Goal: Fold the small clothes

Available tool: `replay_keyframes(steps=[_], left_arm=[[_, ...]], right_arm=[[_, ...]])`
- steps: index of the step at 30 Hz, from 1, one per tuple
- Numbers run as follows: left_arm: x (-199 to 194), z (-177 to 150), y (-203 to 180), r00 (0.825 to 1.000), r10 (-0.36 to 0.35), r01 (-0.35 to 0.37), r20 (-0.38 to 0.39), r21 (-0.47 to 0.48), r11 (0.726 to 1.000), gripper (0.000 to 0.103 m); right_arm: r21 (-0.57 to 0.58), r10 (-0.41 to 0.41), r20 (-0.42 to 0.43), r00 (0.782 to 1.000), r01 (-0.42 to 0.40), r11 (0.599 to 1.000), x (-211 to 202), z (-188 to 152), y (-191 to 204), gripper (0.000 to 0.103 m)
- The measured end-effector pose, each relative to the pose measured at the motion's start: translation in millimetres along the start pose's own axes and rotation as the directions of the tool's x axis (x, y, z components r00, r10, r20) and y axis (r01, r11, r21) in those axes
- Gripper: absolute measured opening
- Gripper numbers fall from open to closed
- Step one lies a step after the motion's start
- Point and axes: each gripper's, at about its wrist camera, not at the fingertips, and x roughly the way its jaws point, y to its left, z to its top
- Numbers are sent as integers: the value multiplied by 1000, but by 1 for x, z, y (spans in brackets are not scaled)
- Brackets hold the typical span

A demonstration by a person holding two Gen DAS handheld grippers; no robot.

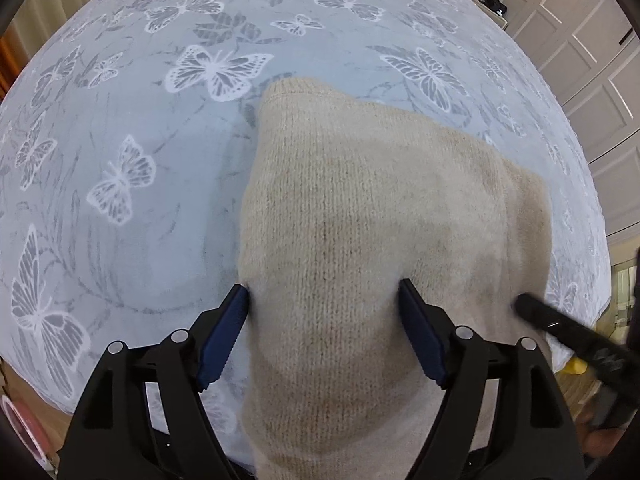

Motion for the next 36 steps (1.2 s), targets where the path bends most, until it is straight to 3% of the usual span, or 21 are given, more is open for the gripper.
replay_keyframes(steps=[2,4,8,12,13,14,15,18,20,24,26,28,30,31,32,36], left_arm=[[-9,-1,5,999,-46,46,5,-38,998,73],[-24,-7,10,995,-102,103,22,-66,993,73],[-54,-29,17,988,-134,138,73,-51,989,76],[-76,-53,26,987,-133,138,87,-47,989,76],[-81,-57,28,987,-135,140,89,-51,989,76],[-87,-62,31,986,-141,147,92,-61,987,78],[-90,-65,33,985,-143,150,95,-68,986,79],[-104,-77,37,983,-149,157,109,-66,985,80],[-113,-83,39,981,-147,155,125,-56,986,80],[-126,-91,42,976,-159,170,146,-61,984,81],[-127,-95,42,976,-157,167,150,-59,984,83],[-125,-98,41,979,-148,157,143,-55,986,83],[-120,-99,40,982,-143,151,125,-55,987,83],[-118,-100,38,983,-143,150,119,-54,987,83],[-117,-101,37,983,-139,146,117,-51,988,83],[-113,-102,31,987,-115,119,111,-28,993,83]], right_arm=[[-3,-4,36,999,4,1000,-20,-4,1,28],[11,-16,54,998,15,1000,-35,-14,-9,42],[98,1,-6,1000,0,995,-37,-41,-29,50],[89,-1,-58,998,6,996,-13,-48,-18,60],[73,-18,-57,998,23,997,-9,-49,-14,46],[44,-40,-53,998,42,998,-5,-47,-8,24],[26,-35,-54,998,36,999,-4,-46,-1,19],[-81,-9,14,1000,10,997,-24,-32,40,17],[-159,72,81,994,-59,986,-57,-21,77,17],[-288,200,208,957,-135,948,-124,-16,124,16],[-283,147,215,965,-82,956,-116,-21,113,16],[-215,31,167,985,5,977,-83,-25,75,16],[-63,-97,13,995,98,993,-15,-36,6,15],[-16,-112,-34,993,112,994,0,-43,-12,14],[46,-72,-48,996,74,996,9,-51,-31,14],[69,-6,23,1000,5,998,-19,-51,-18,14]])
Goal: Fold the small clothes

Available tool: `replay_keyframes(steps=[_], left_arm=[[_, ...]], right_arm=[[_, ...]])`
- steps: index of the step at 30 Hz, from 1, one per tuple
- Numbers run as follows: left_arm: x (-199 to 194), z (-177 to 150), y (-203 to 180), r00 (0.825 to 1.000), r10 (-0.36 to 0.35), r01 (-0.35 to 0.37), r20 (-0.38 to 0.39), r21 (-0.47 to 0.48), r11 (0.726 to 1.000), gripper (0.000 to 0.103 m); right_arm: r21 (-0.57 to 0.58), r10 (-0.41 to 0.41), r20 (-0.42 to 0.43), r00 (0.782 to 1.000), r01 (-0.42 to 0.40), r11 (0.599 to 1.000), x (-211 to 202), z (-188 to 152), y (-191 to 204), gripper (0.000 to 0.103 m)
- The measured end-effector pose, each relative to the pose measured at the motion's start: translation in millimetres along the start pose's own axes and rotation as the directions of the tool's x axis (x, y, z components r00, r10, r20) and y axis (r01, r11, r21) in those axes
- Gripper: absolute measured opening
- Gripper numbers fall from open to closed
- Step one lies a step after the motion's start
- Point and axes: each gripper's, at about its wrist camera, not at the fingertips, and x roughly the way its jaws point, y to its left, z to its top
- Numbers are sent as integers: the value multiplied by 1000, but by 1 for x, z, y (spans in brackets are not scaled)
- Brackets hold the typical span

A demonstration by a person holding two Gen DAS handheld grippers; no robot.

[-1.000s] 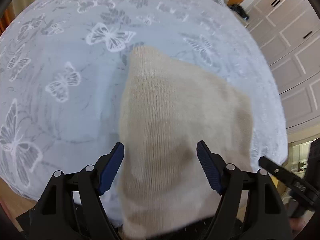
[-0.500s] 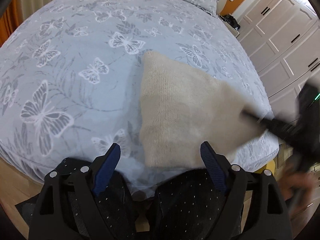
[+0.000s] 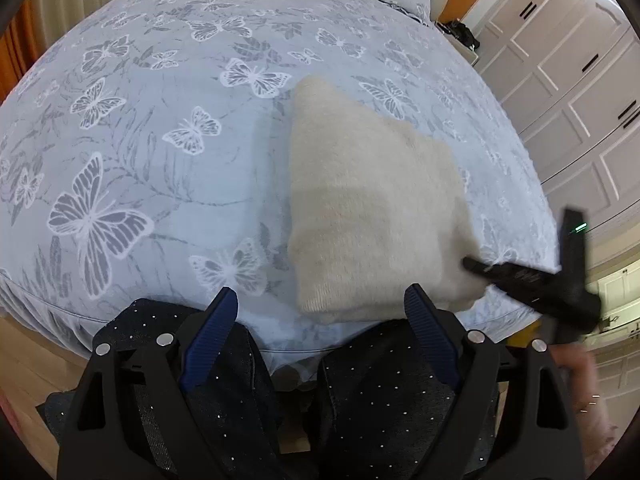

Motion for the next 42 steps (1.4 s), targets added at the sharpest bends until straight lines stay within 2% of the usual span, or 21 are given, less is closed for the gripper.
replay_keyframes(steps=[2,4,7,8,11,14,15,16,18,22,24,25,27,31,33,34,36,37,38,39,42], left_arm=[[3,1,-1,1000,-9,9,-9,-1,1000,83],[5,2,-3,1000,-6,6,-10,3,1000,83],[13,2,-5,1000,-5,5,-23,3,1000,83],[15,2,-7,1000,-2,2,-29,4,1000,83],[17,4,-9,999,10,-9,-38,13,1000,83],[16,6,-12,1000,9,-8,-20,32,999,85],[18,7,-13,1000,17,-16,-18,44,999,85],[20,8,-16,999,26,-25,-17,56,998,85],[25,13,-20,999,37,-36,-17,69,997,85],[33,21,-27,999,33,-32,-19,74,997,85],[41,23,-30,999,47,-45,-26,89,995,85],[46,24,-31,998,56,-52,-36,95,994,85],[56,24,-30,996,73,-67,-57,100,993,85],[76,22,-24,989,106,-95,-107,100,990,85],[81,21,-20,987,105,-94,-120,94,991,85],[84,21,-19,987,100,-89,-127,90,992,85],[89,19,-20,985,96,-84,-142,91,992,85],[92,18,-21,984,95,-81,-149,95,992,85],[95,17,-22,984,97,-83,-151,98,992,85],[96,17,-23,983,103,-89,-151,103,991,85],[86,18,-25,985,110,-96,-131,108,990,85]], right_arm=[[-31,13,52,999,-12,999,-24,-1,11,14],[-41,-3,57,998,5,999,-27,-5,9,14],[-49,-96,-43,994,94,994,15,-16,-10,15],[-28,-86,-67,994,84,996,26,-20,-16,15],[25,-25,-43,999,26,999,13,-13,-14,22],[-16,1,-22,1000,-2,1000,-7,11,0,26],[-35,-3,-8,1000,2,999,-12,19,4,31],[-48,-2,8,1000,2,999,-16,28,6,43],[-50,7,19,1000,-6,999,-12,53,10,50],[-62,-58,-29,998,56,996,24,81,14,50],[-50,-50,-71,996,47,998,49,85,18,51],[-49,-39,-82,996,35,998,57,88,19,41],[-77,-28,-63,998,23,997,56,88,29,13],[-127,41,70,997,-32,991,-2,80,51,12],[-126,30,114,993,-15,992,-22,73,45,11],[-120,7,113,994,7,993,-20,70,39,11],[-118,-81,47,996,86,989,12,66,18,13],[-116,-106,-34,994,102,988,44,64,2,15],[-101,-94,-48,994,89,991,54,64,-4,17],[-84,-79,-27,997,76,994,51,66,-5,23],[-54,-19,61,998,22,998,14,73,5,25]])
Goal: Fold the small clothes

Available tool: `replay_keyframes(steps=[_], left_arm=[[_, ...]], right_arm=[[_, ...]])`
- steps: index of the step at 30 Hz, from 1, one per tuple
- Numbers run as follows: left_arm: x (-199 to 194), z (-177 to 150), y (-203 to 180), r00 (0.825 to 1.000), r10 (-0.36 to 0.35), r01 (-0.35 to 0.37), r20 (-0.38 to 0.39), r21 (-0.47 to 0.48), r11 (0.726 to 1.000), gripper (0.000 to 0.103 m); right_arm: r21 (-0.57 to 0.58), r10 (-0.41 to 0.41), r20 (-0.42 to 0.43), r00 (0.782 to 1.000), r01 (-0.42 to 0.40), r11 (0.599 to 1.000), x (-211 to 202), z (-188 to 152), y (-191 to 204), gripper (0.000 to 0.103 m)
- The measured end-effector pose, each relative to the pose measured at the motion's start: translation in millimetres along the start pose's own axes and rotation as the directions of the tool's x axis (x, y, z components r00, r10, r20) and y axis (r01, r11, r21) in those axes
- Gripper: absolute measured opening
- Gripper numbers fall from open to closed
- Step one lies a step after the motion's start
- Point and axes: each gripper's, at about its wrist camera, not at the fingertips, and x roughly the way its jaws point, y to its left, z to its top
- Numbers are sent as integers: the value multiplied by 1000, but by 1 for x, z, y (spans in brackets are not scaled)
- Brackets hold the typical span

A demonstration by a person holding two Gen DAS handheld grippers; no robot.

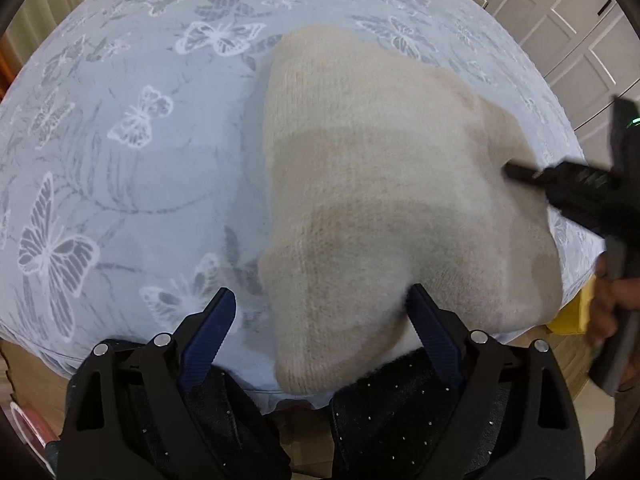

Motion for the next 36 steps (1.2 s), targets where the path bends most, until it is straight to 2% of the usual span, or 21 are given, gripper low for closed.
replay_keyframes(steps=[3,5,7,10,11,12,13,14,16,17,20,23,25,28,30,31,33,35,36], left_arm=[[-28,5,2,995,-68,71,77,-31,997,85],[-45,16,-2,988,-80,85,129,-30,996,85],[-51,25,-6,984,-83,89,157,-31,996,85],[-40,42,-13,988,-35,40,150,-26,999,85],[-28,47,-14,991,-3,6,131,-23,1000,85],[-16,50,-15,994,32,-30,104,-24,999,85],[-4,49,-15,996,60,-58,71,-25,998,86],[10,48,-13,997,63,-63,36,-21,998,87],[23,44,-10,998,63,-63,7,-23,998,89],[25,43,-10,997,70,-70,13,-24,997,90],[24,44,-10,996,88,-88,26,-16,996,91],[23,44,-10,996,87,-87,28,-14,996,92],[23,44,-9,996,86,-85,28,-21,996,92],[24,43,-11,996,85,-85,27,-24,996,92],[24,43,-11,996,85,-84,27,-24,996,92],[25,43,-11,996,82,-82,25,-23,996,92],[25,41,-11,996,88,-87,27,-21,996,92],[25,42,-10,996,88,-87,29,-18,996,92],[24,42,-10,996,86,-86,27,-19,996,92]], right_arm=[[-45,42,59,997,-39,998,-41,-9,10,25],[-81,64,41,997,-61,995,-53,-22,17,24],[-117,75,-4,997,-75,990,-55,-42,27,20],[-168,41,-90,995,-56,984,-35,-72,36,16],[-180,-4,-115,993,-17,984,-20,-80,34,15],[-172,-44,-135,990,20,985,-4,-83,26,4],[-146,-69,-142,987,48,988,8,-82,15,0],[-117,-73,-145,987,56,992,15,-80,6,0],[16,28,-146,989,-26,1000,28,-73,-20,0],[31,36,-154,987,-32,999,28,-71,-20,0],[-30,-1,-160,987,-4,1000,10,-67,1,0],[-63,46,-79,996,-52,997,-23,-54,24,1],[-94,35,-43,998,-39,995,-30,-42,35,1],[-116,-21,-52,998,15,993,-7,-25,37,4],[-112,-87,-127,988,73,991,31,-23,26,2],[-113,-95,-161,982,77,991,48,-26,19,0],[-81,-66,-151,986,54,995,49,-24,13,0],[-48,-60,-141,988,53,997,34,-19,12,0],[-41,-43,-112,993,39,998,21,-19,16,7]])
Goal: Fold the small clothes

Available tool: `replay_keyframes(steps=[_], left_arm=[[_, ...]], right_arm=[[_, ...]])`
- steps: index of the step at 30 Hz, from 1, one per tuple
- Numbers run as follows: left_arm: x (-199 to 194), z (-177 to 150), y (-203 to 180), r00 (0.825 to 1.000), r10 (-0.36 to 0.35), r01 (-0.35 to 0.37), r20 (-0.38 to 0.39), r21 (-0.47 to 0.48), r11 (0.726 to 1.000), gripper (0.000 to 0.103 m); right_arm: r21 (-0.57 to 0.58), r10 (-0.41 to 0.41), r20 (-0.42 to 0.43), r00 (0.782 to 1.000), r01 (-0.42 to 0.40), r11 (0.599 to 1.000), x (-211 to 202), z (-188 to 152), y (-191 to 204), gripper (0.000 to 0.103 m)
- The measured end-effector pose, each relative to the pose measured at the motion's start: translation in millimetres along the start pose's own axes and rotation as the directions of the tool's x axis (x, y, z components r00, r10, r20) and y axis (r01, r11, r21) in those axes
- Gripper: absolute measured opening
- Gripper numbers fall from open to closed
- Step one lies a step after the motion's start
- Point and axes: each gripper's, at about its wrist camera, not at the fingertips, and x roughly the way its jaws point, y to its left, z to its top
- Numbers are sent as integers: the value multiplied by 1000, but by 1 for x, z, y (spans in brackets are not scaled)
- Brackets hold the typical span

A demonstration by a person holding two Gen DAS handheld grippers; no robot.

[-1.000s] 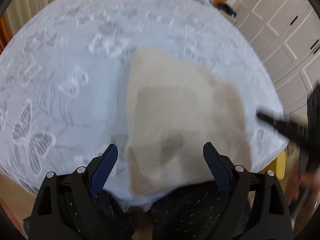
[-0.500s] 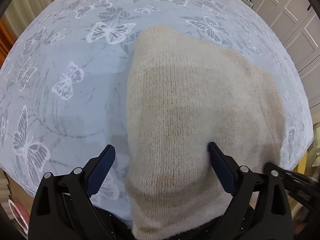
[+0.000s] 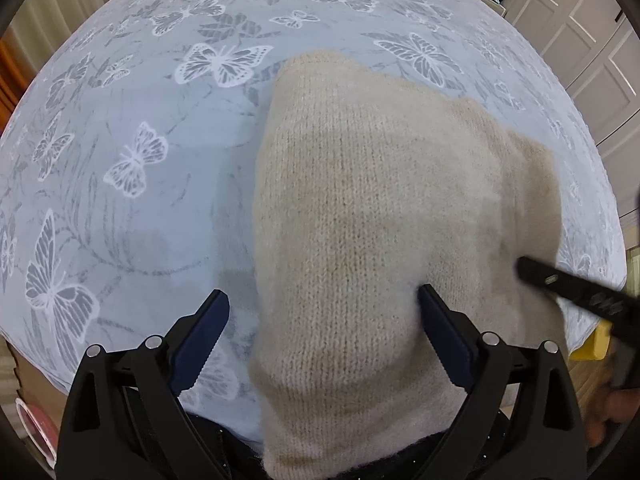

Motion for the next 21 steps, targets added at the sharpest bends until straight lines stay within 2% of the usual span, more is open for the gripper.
replay_keyframes(steps=[2,4,6,7,9,11,12,13,15,17,19,21], left_arm=[[-5,1,2,1000,-15,15,4,-9,1000,92],[-12,-1,3,999,-29,30,16,-15,999,91],[-17,-6,3,999,-29,29,20,-17,999,91],[-17,-8,3,999,-27,27,18,-18,999,91],[-14,-13,2,1000,-15,15,-1,-14,1000,91],[-17,-18,1,1000,-4,4,0,-2,1000,91],[-20,-19,1,1000,-1,1,5,3,1000,91],[-26,-21,1,1000,-3,3,13,8,1000,91],[-33,-23,2,1000,-1,1,24,17,1000,91],[-38,-26,4,1000,0,-1,28,24,1000,91],[-40,-29,9,999,-14,13,29,10,1000,91],[-40,-32,21,997,-68,69,24,-44,997,92]], right_arm=[[-35,8,47,999,-6,999,-23,-6,11,8],[-71,-19,61,998,24,997,-31,-12,19,8],[-92,-64,6,998,64,994,-11,-13,14,8],[-80,-82,-39,996,79,994,10,-16,6,3],[-44,-46,-35,998,45,998,23,-10,-3,1],[4,-35,-29,999,35,999,10,-6,-4,2],[10,-29,-10,1000,29,1000,2,-5,-1,5],[4,-24,11,1000,24,1000,-7,-5,2,9],[-24,-33,57,998,35,999,-29,-13,9,10],[-40,-53,81,995,57,998,-39,-22,9,17],[-33,-75,76,994,77,996,-39,-26,3,51],[-10,-106,55,993,107,994,-35,-31,-7,57]])
